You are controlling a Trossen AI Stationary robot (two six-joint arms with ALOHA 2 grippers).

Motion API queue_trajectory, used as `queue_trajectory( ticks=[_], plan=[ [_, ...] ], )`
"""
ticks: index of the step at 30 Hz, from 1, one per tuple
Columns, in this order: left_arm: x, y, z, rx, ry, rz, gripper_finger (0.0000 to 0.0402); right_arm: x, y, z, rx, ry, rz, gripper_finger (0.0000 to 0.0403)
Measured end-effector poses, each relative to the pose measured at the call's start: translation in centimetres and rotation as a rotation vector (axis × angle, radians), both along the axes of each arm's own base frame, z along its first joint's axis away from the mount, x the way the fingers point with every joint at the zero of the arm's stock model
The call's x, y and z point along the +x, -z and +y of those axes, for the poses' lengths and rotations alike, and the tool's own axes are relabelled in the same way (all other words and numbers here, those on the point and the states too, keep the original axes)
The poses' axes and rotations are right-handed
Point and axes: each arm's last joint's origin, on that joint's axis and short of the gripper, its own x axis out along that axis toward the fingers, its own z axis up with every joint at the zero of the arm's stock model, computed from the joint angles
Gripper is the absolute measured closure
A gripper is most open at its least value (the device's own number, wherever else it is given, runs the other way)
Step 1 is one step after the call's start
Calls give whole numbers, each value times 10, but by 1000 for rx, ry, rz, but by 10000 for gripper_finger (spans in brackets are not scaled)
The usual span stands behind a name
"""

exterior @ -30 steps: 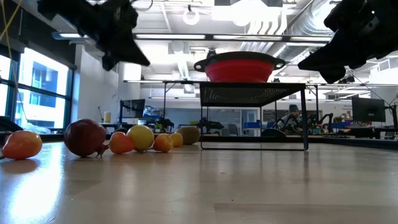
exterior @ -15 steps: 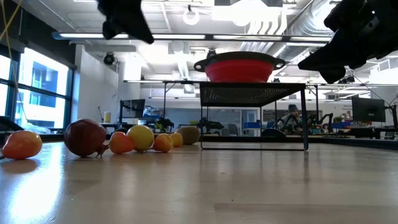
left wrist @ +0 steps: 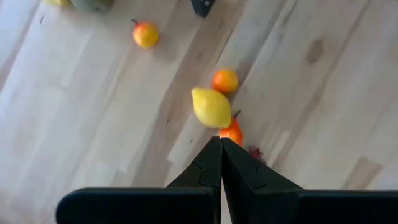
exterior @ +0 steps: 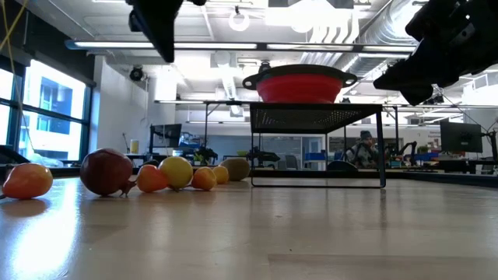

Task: Pick & Place Fruit
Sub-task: Put the bottom yellow lemon into the red strainer bowl on the shelf

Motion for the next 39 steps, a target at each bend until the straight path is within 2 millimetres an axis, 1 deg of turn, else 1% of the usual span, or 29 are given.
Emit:
queue_trajectory(
  ticks=[6,8,10,13,22,25,27,29,32,36,39],
  plan=[
    [4,0,1,42,-30,-37,400,0,0,0,-1,-1,3,401],
    [3,0,1,40,-56,-40,391,0,0,0,-1,0,3,401],
    [3,0,2,32,-80,-43,372,0,0,0,-1,-1,3,401],
    [3,1,4,28,-97,-38,326,0,0,0,-1,-1,4,401],
    [3,5,4,27,-104,-32,145,0,0,0,-1,-1,4,401],
    [3,5,4,27,-104,-35,100,0,0,0,-1,-1,4,401],
    [3,5,4,23,-103,-38,78,0,0,0,-1,-1,4,401],
    [4,5,3,23,-97,-43,63,0,0,0,-1,0,4,401],
    [6,4,2,24,-74,-60,52,0,0,0,-1,-1,4,401],
    [10,3,2,31,-30,-96,50,0,0,0,-1,0,4,401],
    [11,2,1,30,-28,-107,50,0,0,0,-1,-1,4,401]
  ],
)
